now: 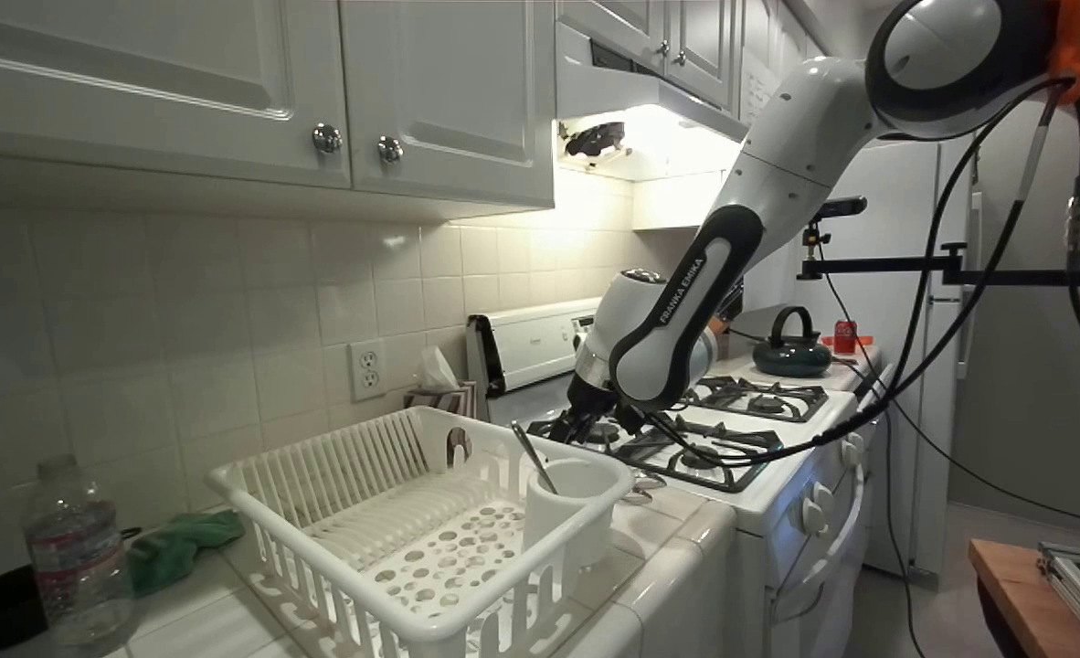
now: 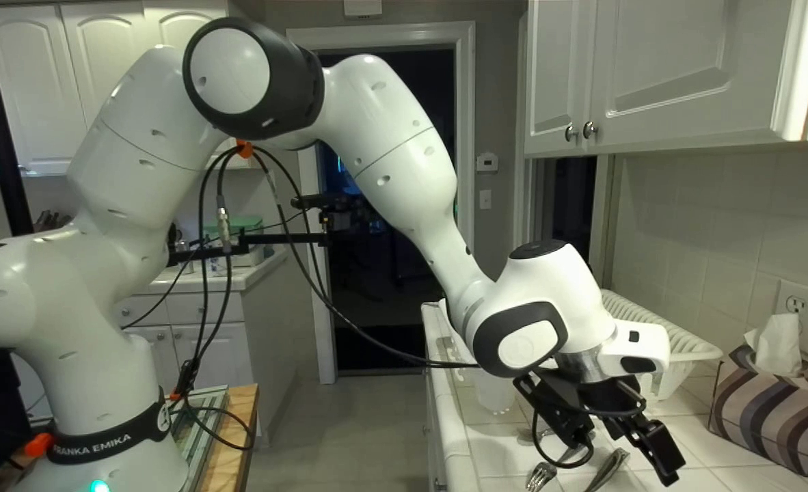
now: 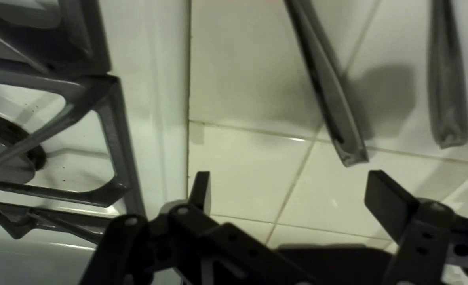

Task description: Put one silver spoon and silver fork on the dishrack.

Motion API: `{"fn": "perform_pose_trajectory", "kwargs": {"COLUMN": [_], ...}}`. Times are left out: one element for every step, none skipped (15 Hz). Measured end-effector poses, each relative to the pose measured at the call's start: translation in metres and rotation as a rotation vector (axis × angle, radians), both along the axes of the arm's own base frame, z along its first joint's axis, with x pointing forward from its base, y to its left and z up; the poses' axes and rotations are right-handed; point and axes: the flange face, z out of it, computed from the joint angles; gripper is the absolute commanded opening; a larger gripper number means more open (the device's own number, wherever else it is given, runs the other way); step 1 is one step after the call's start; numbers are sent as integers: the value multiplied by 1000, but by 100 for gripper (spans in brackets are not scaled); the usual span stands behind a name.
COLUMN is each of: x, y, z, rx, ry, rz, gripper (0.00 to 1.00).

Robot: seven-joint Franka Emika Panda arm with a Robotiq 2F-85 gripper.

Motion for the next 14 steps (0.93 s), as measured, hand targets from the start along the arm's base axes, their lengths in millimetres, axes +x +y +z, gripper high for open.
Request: {"fn": "perform_pose_trajectory", "kwargs": {"x": [1,2,2,2,2,2,2,1,1,1,1,1,0,0], "y": [5,10,13,15,16,18,18,19,19,20,19,19,19,19], "z": [2,2,1,-1,-2,-4,-5,-6,-7,-7,-8,-9,-11,-13], "rx": [9,17,22,24,25,25,25,25,24,23,21,17,14,14], "ry": [-3,0,6,13,20,26,30,32,34,35,37,40,43,46], "rz": [10,22,35,49,61,74,86,99,112,123,134,145,152,154], "gripper": [100,100,100,100,100,100,100,100,100,100,100,100,100,100]}}
